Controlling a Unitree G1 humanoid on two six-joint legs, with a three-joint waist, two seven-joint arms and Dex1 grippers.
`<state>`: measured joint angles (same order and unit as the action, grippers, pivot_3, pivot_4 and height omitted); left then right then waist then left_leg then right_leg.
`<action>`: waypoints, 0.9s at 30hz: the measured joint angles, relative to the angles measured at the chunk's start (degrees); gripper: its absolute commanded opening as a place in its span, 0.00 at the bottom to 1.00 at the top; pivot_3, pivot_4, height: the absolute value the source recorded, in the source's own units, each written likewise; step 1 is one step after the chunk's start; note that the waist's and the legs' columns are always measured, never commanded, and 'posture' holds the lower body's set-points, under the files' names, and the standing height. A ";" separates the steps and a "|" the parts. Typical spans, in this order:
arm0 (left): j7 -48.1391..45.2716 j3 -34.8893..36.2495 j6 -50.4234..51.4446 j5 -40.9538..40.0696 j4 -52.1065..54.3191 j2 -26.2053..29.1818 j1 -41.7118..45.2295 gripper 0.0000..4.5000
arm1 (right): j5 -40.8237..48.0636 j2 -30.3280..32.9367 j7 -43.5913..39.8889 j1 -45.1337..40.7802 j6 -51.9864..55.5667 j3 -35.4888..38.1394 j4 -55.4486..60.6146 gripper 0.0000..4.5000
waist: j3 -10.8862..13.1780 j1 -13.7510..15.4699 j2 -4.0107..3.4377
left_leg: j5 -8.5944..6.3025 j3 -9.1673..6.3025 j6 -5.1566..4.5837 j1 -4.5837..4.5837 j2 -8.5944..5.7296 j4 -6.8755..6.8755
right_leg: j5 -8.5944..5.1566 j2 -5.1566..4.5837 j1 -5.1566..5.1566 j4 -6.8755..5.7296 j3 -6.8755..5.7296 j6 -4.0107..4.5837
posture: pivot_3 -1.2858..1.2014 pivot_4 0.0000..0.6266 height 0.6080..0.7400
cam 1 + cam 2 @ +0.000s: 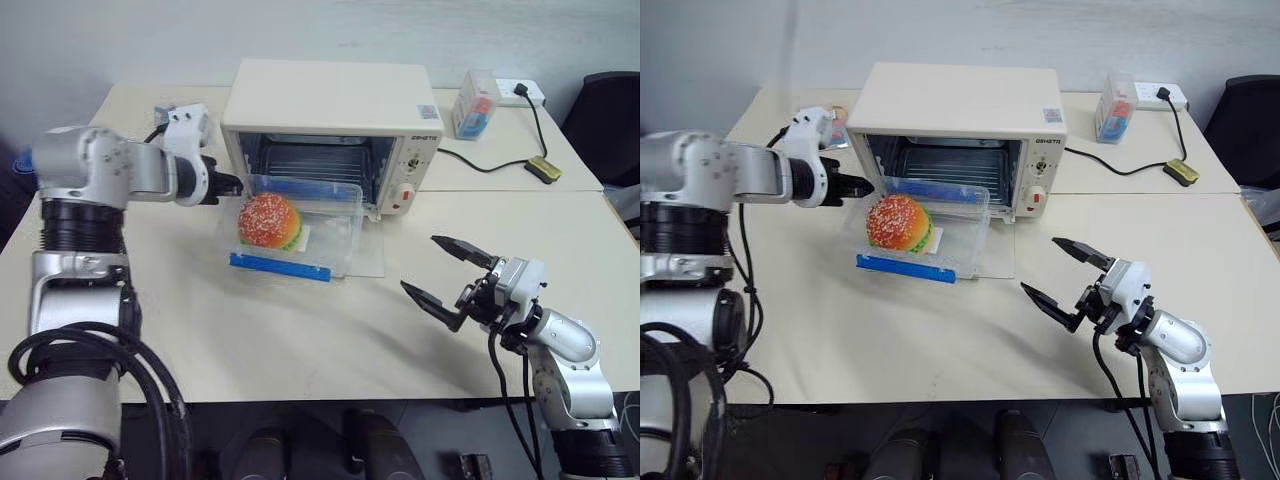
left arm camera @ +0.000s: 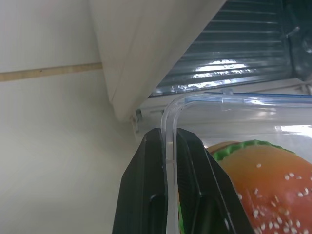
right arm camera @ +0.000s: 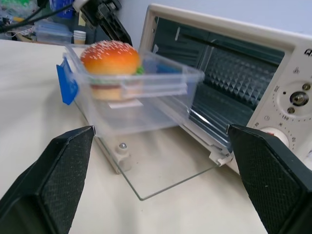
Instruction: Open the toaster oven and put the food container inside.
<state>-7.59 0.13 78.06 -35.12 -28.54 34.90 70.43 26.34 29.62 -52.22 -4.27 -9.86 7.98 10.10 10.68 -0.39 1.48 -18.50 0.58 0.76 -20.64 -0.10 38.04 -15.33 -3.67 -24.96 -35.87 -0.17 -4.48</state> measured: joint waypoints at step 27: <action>-56.07 8.16 -49.02 8.20 15.11 18.63 -41.11 0.00 | -3.19 6.74 4.41 -5.71 29.49 -15.04 13.81 0.18 | 0.01 0.02 0.01 | -0.29 0.09 -0.40 -0.32 0.18 0.14 | -0.13 -0.11 -0.47 -0.11 0.27 0.26 | 0.52 0.24 1.00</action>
<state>-63.66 8.29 29.04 -26.92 -13.43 53.52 29.32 23.15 36.35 -47.81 -9.98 19.63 -7.06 23.92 10.68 -0.37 1.49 -18.79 0.68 0.36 -20.96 0.07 38.18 -15.46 -3.77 -25.43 -35.98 0.10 -4.22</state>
